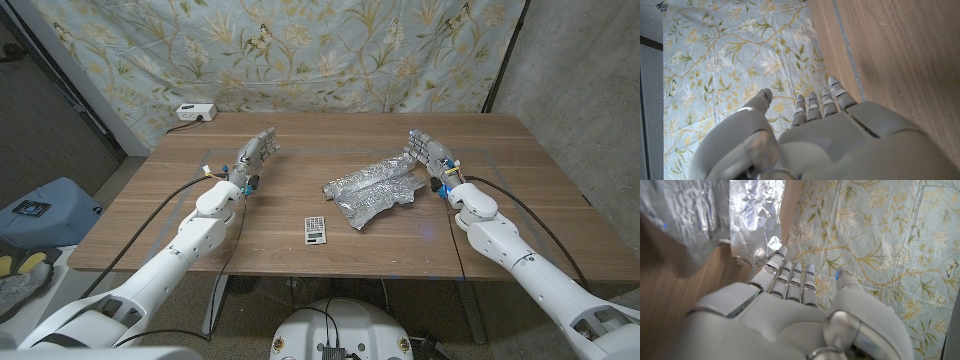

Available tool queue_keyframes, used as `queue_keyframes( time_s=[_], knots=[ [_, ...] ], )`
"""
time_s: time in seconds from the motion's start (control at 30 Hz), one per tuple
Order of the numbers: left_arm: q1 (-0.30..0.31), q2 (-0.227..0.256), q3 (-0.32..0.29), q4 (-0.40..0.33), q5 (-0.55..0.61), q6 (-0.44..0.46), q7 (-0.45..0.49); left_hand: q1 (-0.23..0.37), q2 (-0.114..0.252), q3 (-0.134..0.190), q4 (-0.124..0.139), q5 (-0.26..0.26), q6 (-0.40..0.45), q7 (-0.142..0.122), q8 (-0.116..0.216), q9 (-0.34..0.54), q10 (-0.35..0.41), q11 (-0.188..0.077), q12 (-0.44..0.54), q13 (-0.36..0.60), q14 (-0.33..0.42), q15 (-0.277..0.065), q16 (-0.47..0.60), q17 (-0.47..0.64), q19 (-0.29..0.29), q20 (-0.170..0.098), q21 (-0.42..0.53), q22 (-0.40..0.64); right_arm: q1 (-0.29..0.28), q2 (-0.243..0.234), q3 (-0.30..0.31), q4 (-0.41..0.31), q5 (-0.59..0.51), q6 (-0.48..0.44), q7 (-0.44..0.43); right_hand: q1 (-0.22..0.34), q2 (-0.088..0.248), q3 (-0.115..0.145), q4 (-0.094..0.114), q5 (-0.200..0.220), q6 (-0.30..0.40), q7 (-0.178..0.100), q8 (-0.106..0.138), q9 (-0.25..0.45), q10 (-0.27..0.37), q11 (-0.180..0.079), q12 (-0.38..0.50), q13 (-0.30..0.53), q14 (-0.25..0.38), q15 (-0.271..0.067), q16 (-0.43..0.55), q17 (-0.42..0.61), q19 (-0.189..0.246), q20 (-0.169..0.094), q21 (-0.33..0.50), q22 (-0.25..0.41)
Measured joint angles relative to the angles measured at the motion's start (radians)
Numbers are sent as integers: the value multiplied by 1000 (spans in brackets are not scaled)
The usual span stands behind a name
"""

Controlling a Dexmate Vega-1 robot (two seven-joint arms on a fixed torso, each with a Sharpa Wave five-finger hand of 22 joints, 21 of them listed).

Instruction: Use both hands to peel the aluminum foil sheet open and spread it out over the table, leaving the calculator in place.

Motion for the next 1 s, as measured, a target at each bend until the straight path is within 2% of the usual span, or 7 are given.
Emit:
queue_keyframes(
  time_s=[0.5, 1.0],
  knots=[
    [9, 10, -5, -10, 5, -8, 5, 8, 0, -5, -14, 0, 0, 0, 0, 0, 0, 0, 0, -5, 0, 0, 0, 0, 0, 0, 0, 0, 24, -33, -6, -18, -39, 3, 5, 3, -3, 1, -7, 0, 0, 0, 0, 0, 0, 0, 0, 0, 0, 0, 0, -5, 0, 0, 0, 0],
    [-24, -5, 0, 43, 10, -25, -16, 14, 5, -4, -27, 7, 0, 0, 0, 0, 0, 0, 0, -9, 0, 0, 0, 0, 0, 0, 0, 0, 35, -98, -17, -71, -133, 4, -4, 8, -8, -4, -13, 0, -10, -2, 0, 0, -4, -3, 0, 0, -8, 0, 0, -9, 0, 0, 0, 0]
  ],
)
